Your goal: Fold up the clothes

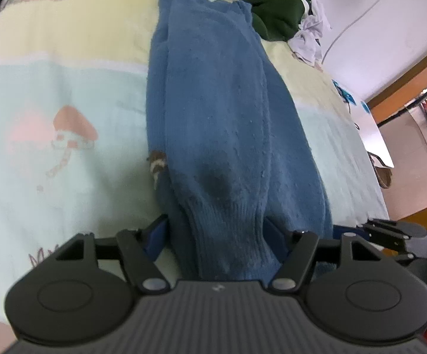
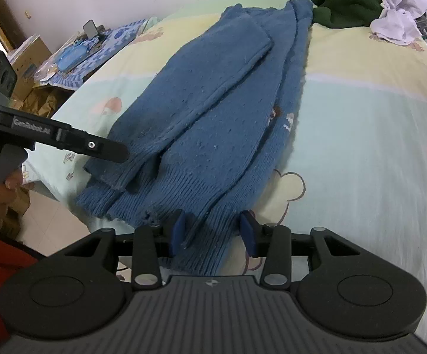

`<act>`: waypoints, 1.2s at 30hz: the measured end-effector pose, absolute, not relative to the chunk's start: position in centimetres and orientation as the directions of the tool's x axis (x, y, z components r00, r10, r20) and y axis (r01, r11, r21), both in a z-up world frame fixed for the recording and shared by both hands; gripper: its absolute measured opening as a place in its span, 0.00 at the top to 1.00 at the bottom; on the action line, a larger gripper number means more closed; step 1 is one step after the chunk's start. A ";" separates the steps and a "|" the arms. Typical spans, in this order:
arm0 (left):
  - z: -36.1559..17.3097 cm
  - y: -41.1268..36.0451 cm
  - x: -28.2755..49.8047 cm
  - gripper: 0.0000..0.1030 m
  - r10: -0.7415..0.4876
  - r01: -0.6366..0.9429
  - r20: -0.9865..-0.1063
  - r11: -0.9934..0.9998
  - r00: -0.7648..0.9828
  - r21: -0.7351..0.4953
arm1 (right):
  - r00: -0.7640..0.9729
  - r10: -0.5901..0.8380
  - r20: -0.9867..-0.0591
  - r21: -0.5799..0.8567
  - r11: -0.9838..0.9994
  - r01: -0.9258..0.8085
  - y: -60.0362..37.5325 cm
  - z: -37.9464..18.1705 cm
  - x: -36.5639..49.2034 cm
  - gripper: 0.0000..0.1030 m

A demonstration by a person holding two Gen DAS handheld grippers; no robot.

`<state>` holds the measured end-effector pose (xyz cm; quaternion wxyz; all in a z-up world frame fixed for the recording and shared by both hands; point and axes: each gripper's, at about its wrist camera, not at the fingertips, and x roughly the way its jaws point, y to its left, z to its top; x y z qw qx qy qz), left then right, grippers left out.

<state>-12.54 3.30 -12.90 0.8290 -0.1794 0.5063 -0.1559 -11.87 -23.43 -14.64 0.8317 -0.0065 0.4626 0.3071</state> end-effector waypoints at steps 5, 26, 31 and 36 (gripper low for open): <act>-12.6 3.3 -12.7 0.26 -0.422 0.114 -0.812 0.904 0.402 -0.413 | 0.377 0.499 -0.780 0.269 0.812 -0.518 -23.3 -14.6 -11.8 0.57; -12.7 2.7 -12.6 0.73 -0.407 0.143 -0.825 0.913 0.392 -0.382 | 0.377 0.461 -0.803 0.264 0.843 -0.469 -22.6 -14.1 -11.6 0.69; -12.9 3.6 -12.5 0.63 -0.437 0.146 -0.820 0.899 0.369 -0.413 | 0.364 0.472 -0.803 0.320 0.857 -0.404 -23.3 -14.4 -11.6 0.63; -13.0 2.7 -12.5 0.56 -0.448 0.201 -0.813 0.894 0.372 -0.401 | 0.372 0.462 -0.806 0.300 0.859 -0.415 -22.5 -14.3 -11.8 0.62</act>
